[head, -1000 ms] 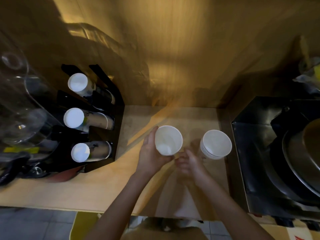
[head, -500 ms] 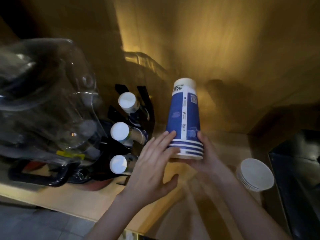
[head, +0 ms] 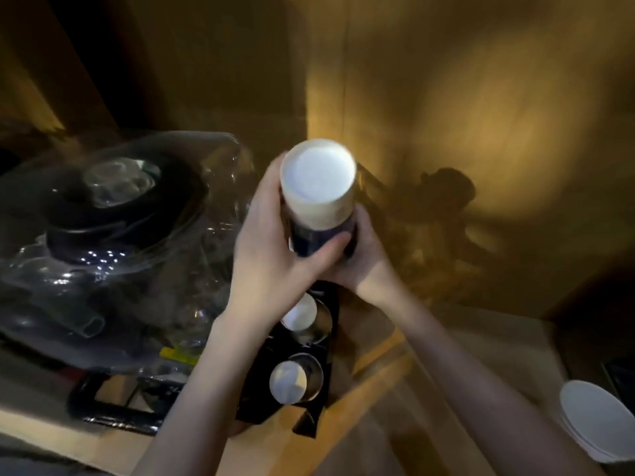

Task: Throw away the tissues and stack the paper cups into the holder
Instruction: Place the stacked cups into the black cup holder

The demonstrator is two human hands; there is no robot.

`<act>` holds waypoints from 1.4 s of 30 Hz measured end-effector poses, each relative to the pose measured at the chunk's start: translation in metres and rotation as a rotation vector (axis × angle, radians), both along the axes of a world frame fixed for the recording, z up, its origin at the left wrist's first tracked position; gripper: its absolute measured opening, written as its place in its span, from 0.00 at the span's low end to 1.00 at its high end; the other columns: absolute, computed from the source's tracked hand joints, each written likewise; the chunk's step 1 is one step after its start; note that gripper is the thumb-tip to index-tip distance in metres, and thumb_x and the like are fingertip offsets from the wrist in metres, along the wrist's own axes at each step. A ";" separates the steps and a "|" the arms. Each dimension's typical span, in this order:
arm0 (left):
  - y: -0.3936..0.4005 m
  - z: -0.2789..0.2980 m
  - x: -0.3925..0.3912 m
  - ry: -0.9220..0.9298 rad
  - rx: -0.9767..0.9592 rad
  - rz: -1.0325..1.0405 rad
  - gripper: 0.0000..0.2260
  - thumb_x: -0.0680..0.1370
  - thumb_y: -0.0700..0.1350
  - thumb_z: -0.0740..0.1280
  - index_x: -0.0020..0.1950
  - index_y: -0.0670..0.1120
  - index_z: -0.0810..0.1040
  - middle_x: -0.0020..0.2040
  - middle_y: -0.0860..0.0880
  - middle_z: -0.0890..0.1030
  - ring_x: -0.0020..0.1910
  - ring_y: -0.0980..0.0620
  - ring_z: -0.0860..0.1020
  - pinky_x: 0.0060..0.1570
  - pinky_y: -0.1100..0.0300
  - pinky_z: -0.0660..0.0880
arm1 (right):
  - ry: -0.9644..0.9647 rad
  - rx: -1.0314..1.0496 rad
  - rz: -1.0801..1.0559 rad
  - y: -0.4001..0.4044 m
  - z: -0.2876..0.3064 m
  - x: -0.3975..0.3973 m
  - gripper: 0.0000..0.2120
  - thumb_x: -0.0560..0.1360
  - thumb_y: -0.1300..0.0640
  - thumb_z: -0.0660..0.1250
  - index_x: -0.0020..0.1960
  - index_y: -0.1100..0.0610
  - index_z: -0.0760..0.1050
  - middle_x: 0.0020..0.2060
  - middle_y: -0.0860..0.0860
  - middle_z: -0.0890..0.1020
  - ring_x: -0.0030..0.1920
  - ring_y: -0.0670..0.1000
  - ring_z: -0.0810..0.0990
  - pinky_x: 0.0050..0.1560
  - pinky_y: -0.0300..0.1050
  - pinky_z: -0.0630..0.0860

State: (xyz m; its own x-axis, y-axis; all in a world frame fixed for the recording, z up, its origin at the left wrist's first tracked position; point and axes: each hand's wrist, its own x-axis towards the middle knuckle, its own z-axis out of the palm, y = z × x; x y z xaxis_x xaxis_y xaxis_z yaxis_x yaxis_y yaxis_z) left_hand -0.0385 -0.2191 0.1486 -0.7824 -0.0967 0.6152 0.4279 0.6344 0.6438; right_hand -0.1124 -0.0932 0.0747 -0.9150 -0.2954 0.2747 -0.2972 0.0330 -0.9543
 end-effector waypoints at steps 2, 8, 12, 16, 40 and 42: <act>-0.003 0.003 -0.010 0.002 0.049 0.075 0.39 0.65 0.54 0.74 0.71 0.52 0.59 0.67 0.54 0.71 0.65 0.61 0.68 0.62 0.71 0.65 | 0.044 0.093 -0.057 -0.017 -0.006 -0.010 0.35 0.53 0.47 0.75 0.53 0.29 0.62 0.51 0.33 0.71 0.51 0.26 0.72 0.46 0.20 0.69; -0.009 -0.024 -0.035 -0.129 0.024 0.117 0.33 0.64 0.47 0.77 0.66 0.50 0.67 0.62 0.51 0.75 0.60 0.58 0.70 0.53 0.77 0.62 | 0.053 0.142 -0.146 -0.032 -0.041 -0.032 0.35 0.57 0.45 0.76 0.54 0.27 0.58 0.62 0.47 0.73 0.62 0.46 0.73 0.60 0.45 0.73; -0.009 -0.050 -0.050 -0.222 0.014 0.131 0.32 0.63 0.46 0.77 0.64 0.47 0.68 0.59 0.50 0.74 0.59 0.53 0.71 0.51 0.79 0.59 | 0.035 0.264 -0.186 -0.030 -0.053 -0.036 0.31 0.56 0.41 0.75 0.57 0.43 0.69 0.55 0.45 0.79 0.57 0.43 0.76 0.54 0.43 0.76; -0.005 -0.077 -0.062 -0.303 -0.093 0.145 0.31 0.66 0.44 0.75 0.66 0.41 0.68 0.62 0.43 0.73 0.61 0.47 0.71 0.56 0.74 0.61 | 0.084 0.332 -0.205 -0.027 -0.059 -0.034 0.33 0.61 0.49 0.76 0.63 0.57 0.69 0.59 0.54 0.77 0.61 0.52 0.74 0.60 0.53 0.74; 0.038 -0.073 -0.054 -0.227 -0.564 0.206 0.18 0.73 0.47 0.68 0.62 0.44 0.75 0.62 0.40 0.75 0.63 0.39 0.72 0.56 0.44 0.72 | 0.467 1.120 -0.207 0.055 0.007 0.012 0.11 0.76 0.51 0.57 0.48 0.57 0.74 0.41 0.54 0.81 0.42 0.56 0.79 0.34 0.45 0.69; 0.058 -0.075 -0.045 -0.191 -0.538 0.112 0.11 0.74 0.46 0.67 0.53 0.42 0.80 0.56 0.41 0.79 0.57 0.40 0.76 0.49 0.45 0.74 | 0.488 1.184 -0.176 0.081 0.016 0.027 0.12 0.77 0.52 0.56 0.47 0.58 0.74 0.42 0.54 0.80 0.43 0.56 0.79 0.38 0.47 0.71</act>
